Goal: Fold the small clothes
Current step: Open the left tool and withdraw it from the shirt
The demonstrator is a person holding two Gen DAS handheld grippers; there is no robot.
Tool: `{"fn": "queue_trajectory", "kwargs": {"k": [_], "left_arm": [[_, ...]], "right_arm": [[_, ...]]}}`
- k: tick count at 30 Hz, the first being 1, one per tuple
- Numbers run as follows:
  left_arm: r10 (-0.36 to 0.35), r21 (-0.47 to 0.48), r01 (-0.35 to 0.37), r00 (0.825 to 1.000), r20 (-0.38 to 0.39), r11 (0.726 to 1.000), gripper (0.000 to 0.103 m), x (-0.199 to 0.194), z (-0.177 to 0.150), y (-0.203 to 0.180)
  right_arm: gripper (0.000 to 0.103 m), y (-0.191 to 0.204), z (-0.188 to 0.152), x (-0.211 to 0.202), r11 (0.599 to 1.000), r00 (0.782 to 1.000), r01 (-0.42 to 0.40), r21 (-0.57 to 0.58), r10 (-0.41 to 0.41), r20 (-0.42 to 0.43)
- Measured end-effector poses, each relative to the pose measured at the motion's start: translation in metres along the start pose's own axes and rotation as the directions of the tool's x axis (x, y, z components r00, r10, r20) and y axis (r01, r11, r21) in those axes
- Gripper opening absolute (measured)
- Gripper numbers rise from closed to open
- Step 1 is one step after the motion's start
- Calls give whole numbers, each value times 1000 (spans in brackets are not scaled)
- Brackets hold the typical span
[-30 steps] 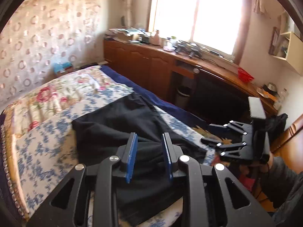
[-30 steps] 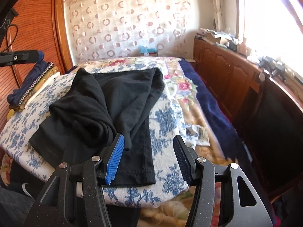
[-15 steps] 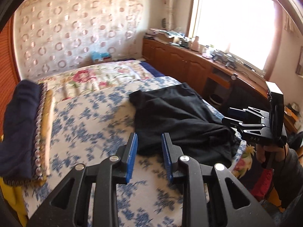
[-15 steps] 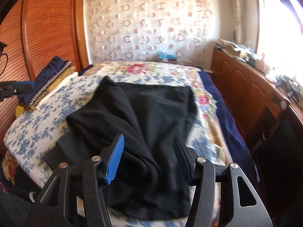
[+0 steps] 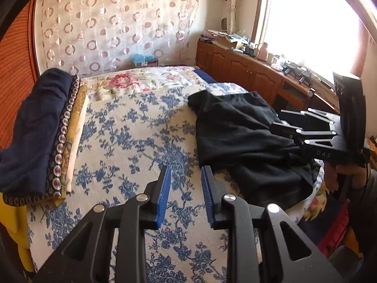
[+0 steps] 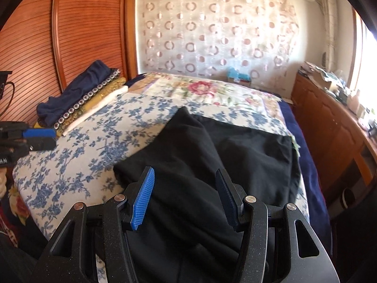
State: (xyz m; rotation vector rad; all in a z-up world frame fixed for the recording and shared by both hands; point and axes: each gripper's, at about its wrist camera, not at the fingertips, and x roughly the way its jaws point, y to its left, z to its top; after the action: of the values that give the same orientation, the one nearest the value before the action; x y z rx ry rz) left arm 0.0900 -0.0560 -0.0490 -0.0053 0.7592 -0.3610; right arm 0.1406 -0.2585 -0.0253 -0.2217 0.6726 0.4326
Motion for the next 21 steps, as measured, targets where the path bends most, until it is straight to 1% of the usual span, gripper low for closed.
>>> {"fn": "queue_trajectory", "kwargs": {"k": [6, 10, 12, 15, 21], "left_arm": [[4, -20, -4, 1000, -16, 1000, 24, 6, -8, 8], [5, -29, -5, 1000, -21, 1000, 24, 7, -13, 12], [4, -32, -5, 1000, -24, 999, 24, 7, -14, 14], [5, -33, -6, 1000, -25, 999, 24, 6, -15, 16], [1, -34, -2, 1000, -23, 999, 24, 6, -15, 17]], "right_arm": [[55, 26, 7, 19, 996, 999, -39, -78, 36, -41], [55, 42, 6, 37, 990, 994, -82, -114, 72, -86], [55, 52, 6, 48, 984, 987, -119, -135, 103, -122], [55, 61, 6, 63, 974, 972, -175, -146, 147, -184], [55, 77, 4, 91, 959, 954, -185, -214, 123, -273]]}}
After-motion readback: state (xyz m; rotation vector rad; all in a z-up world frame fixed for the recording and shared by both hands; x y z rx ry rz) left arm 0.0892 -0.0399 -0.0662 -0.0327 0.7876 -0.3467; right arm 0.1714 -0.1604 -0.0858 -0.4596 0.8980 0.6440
